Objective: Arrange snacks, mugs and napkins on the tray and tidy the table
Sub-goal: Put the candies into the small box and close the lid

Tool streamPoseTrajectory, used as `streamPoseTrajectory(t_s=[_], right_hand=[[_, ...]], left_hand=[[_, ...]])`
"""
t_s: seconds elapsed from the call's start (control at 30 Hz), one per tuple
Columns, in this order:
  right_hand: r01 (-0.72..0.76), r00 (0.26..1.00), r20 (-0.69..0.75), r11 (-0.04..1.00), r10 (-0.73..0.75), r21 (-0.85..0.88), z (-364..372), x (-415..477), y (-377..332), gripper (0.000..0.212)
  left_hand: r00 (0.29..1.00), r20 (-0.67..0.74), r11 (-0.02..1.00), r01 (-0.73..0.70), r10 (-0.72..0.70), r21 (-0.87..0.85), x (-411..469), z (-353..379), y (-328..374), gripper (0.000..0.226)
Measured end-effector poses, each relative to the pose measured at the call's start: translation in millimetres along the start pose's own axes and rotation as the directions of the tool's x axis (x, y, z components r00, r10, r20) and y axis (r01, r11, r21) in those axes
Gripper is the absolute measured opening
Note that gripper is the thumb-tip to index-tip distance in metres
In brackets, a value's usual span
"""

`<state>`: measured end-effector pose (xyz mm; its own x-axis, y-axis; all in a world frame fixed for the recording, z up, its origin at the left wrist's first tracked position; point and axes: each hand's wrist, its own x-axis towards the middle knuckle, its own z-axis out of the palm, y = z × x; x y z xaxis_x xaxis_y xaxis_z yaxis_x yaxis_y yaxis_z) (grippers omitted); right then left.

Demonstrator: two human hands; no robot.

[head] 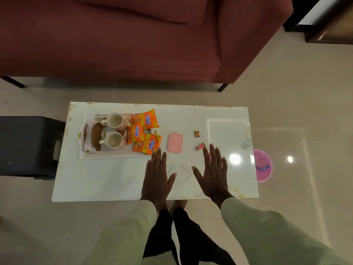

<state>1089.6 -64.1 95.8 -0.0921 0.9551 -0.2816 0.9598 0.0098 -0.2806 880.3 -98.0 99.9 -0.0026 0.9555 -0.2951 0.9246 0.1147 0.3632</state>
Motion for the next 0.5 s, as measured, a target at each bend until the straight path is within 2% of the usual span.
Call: streamPoseTrajectory(t_s=[0.27, 0.5], right_hand=[[-0.066, 0.998, -0.014, 0.995, 0.067, 0.076, 53.2, 31.9, 34.2, 0.084], [-0.148, 0.985, -0.068, 0.974, 0.161, 0.171, 130.4, 66.3, 78.2, 0.091]], left_hand=[[1.000, 0.016, 0.996, 0.018, -0.017, -0.092, 20.4, 59.0, -11.7, 0.084], [0.992, 0.101, 0.965, 0.103, -0.081, -0.240, 34.7, 140.4, -18.8, 0.105]])
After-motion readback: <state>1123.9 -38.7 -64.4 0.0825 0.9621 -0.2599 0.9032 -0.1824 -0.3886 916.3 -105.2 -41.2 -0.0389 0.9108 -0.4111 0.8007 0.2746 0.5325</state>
